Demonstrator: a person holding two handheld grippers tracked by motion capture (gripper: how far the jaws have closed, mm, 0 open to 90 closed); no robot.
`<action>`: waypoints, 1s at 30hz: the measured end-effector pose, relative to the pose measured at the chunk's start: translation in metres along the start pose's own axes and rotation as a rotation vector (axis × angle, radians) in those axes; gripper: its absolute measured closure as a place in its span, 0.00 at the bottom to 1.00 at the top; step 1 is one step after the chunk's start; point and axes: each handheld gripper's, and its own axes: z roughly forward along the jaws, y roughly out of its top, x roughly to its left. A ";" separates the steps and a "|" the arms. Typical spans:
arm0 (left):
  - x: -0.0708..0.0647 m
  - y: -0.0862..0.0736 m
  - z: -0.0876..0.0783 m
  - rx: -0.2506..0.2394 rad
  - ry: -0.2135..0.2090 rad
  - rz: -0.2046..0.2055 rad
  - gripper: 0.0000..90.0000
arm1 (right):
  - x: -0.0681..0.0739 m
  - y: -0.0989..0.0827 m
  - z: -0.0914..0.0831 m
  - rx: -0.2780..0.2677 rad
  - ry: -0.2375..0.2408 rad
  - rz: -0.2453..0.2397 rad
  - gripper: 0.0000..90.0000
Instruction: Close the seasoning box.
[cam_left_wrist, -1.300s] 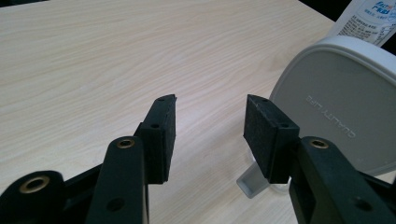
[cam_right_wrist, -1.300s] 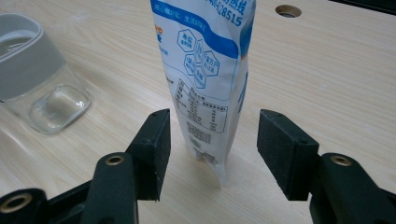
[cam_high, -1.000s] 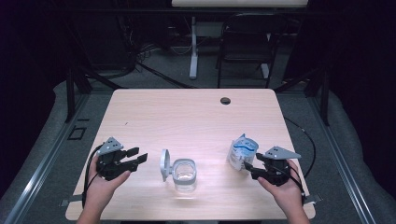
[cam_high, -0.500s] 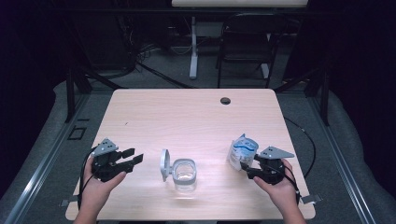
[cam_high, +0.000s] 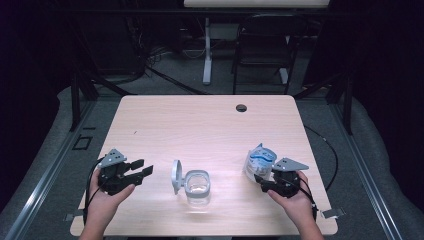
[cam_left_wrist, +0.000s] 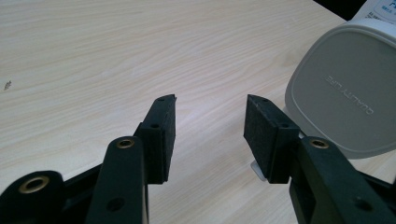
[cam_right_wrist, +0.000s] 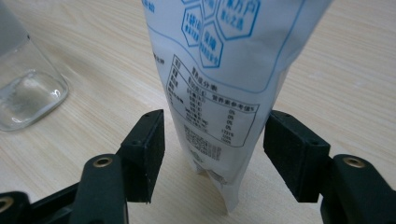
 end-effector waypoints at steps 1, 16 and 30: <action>0.000 0.000 0.000 0.000 0.000 0.000 0.60 | 0.000 -0.001 0.001 0.005 0.005 0.000 0.43; 0.001 -0.001 0.002 0.004 0.000 -0.009 0.60 | 0.000 -0.004 0.014 0.003 -0.011 -0.025 0.43; 0.002 -0.002 0.002 0.002 -0.001 -0.015 0.60 | 0.006 -0.002 0.014 0.024 -0.047 -0.011 0.49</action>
